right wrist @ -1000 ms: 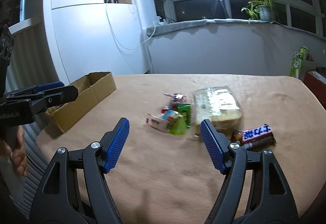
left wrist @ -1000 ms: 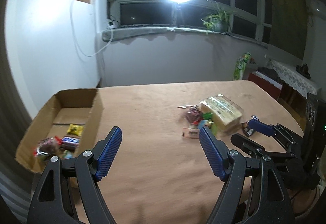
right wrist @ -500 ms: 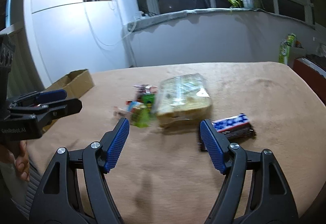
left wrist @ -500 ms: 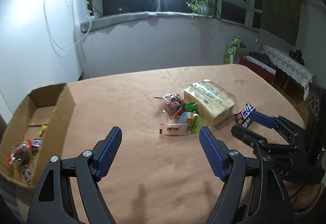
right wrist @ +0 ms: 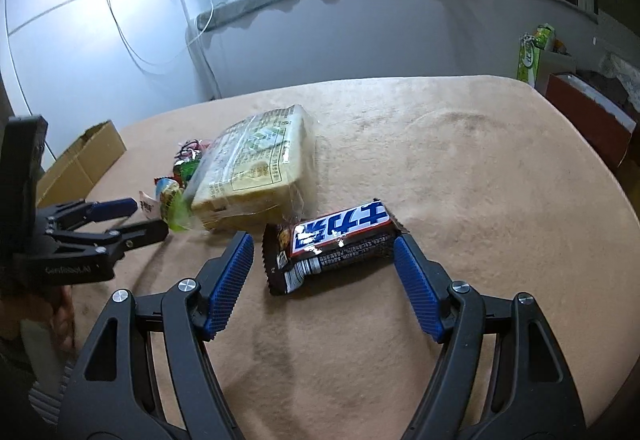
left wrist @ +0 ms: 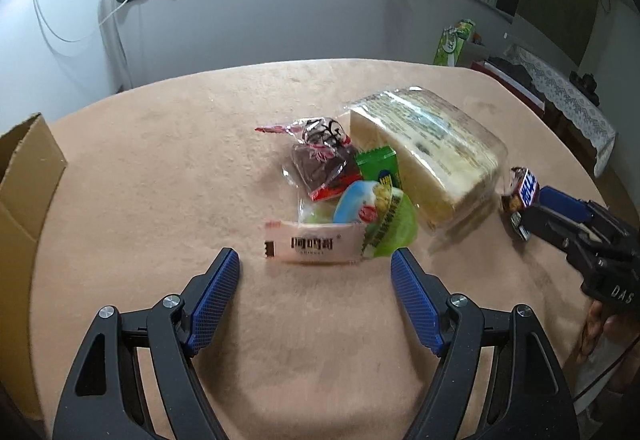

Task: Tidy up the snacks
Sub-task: 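Grasp the blue-white chocolate bar with the right gripper while the left gripper grasps a white wrapped candy, then carry the chocolate bar and white candy into the box and open both grippers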

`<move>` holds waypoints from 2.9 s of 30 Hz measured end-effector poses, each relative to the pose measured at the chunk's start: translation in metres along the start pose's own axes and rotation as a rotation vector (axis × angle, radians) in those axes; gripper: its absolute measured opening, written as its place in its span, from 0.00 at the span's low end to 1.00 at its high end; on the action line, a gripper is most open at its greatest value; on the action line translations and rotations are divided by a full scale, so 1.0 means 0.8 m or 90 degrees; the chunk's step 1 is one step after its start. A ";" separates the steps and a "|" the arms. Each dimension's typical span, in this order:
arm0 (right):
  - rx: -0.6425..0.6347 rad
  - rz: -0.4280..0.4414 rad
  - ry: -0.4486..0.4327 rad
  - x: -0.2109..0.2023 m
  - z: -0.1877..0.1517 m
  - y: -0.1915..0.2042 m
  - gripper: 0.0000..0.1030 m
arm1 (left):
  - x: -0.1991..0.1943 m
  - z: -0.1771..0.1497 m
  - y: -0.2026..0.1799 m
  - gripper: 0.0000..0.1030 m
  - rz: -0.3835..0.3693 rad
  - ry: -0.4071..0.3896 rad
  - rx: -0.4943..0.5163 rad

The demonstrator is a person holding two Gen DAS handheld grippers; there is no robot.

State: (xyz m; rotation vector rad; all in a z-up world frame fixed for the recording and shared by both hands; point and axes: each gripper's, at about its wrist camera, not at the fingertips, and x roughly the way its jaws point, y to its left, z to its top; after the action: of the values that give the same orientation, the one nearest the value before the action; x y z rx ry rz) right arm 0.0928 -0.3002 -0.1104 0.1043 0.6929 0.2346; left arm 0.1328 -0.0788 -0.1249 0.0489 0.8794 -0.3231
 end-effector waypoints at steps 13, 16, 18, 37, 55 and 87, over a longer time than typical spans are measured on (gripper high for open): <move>-0.025 0.009 -0.003 0.007 -0.003 0.004 0.49 | 0.000 0.003 0.012 0.32 -0.032 -0.015 -0.022; -0.022 0.016 -0.017 0.002 -0.004 0.003 0.48 | -0.002 0.004 0.013 0.31 -0.039 -0.020 -0.026; -0.018 0.021 -0.025 -0.001 -0.004 0.002 0.48 | -0.005 0.001 0.017 0.31 -0.047 -0.028 -0.033; 0.012 0.044 -0.095 -0.059 0.007 0.019 0.48 | -0.094 -0.028 0.040 0.31 -0.029 -0.110 -0.060; -0.124 0.085 -0.125 -0.098 0.036 0.180 0.48 | -0.208 -0.074 0.136 0.31 0.020 -0.238 -0.134; -0.320 0.287 -0.114 0.033 0.110 0.497 0.48 | -0.214 -0.096 0.300 0.31 0.107 -0.249 -0.222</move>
State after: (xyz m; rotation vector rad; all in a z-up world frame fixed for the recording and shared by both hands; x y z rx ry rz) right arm 0.0974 0.0901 0.0094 -0.2008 0.4089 0.8141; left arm 0.0453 0.2072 -0.0650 -0.2562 0.5284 -0.0153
